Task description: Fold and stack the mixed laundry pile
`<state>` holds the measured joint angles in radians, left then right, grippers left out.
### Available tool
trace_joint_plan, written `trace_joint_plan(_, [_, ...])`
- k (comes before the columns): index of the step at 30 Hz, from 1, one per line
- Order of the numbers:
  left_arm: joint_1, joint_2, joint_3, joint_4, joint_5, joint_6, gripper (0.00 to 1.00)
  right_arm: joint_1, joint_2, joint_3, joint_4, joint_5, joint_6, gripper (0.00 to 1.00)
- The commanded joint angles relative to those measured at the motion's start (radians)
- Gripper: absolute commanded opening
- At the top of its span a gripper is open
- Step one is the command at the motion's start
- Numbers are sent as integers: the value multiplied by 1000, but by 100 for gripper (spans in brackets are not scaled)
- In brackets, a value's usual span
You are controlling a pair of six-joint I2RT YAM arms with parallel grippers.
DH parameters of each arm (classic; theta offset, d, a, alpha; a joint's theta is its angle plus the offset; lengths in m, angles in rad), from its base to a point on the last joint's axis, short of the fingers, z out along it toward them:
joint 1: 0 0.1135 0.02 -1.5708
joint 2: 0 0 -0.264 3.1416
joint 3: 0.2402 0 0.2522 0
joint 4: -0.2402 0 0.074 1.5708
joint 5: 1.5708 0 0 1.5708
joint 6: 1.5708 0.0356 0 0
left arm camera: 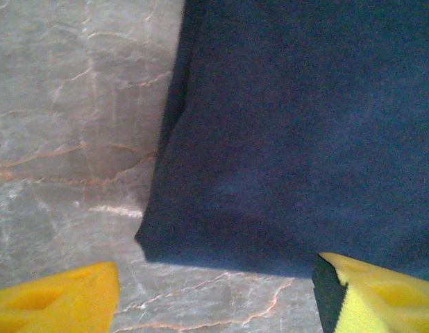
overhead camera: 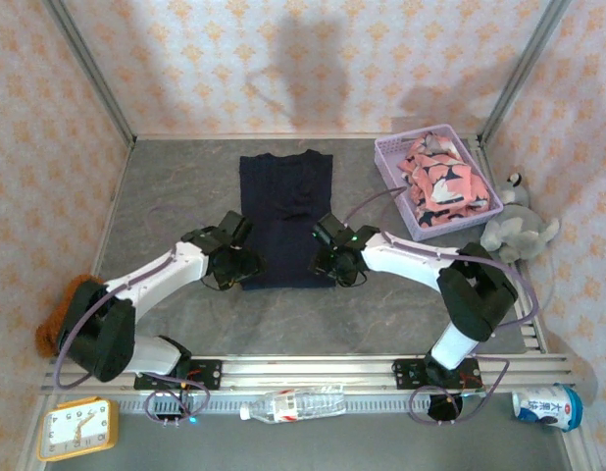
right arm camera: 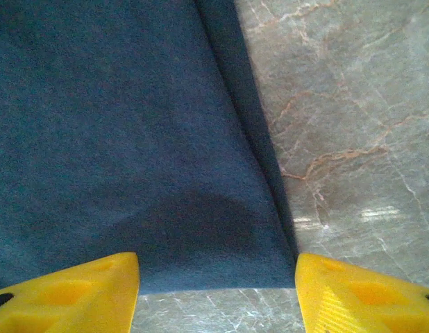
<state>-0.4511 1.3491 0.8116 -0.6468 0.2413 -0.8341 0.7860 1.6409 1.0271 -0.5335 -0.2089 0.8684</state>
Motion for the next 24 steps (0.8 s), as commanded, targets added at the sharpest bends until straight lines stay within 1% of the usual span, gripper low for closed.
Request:
trace_joint_plan(1, [4, -22, -75, -13, -22, -68, 73, 10, 7, -33, -17, 50, 19, 61])
trace_joint_plan(4, [3, -3, -99, 22, -14, -98, 70, 10, 29, -44, 25, 46, 27, 59])
trace_joint_plan(6, [4, 21, -89, 27, -18, -99, 66, 10, 57, -33, 35, 46, 23, 55])
trace_joint_plan(9, [5, 53, -65, 7, -31, -89, 62, 10, 95, -16, 51, 39, 20, 44])
trace_joint_plan(12, [3, 55, -59, -2, -41, -86, 61, 10, 109, -12, 65, 38, 28, 33])
trace_joint_plan(16, [4, 27, -70, -17, -54, -94, 61, 10, 112, -15, 68, 39, 27, 21])
trace_joint_plan(19, [4, -13, -77, -34, -67, -95, 61, 10, 116, -8, 62, 34, 22, 8])
trace_joint_plan(24, [4, -60, -83, -53, -83, -105, 61, 10, 129, 18, 37, 35, 13, 0])
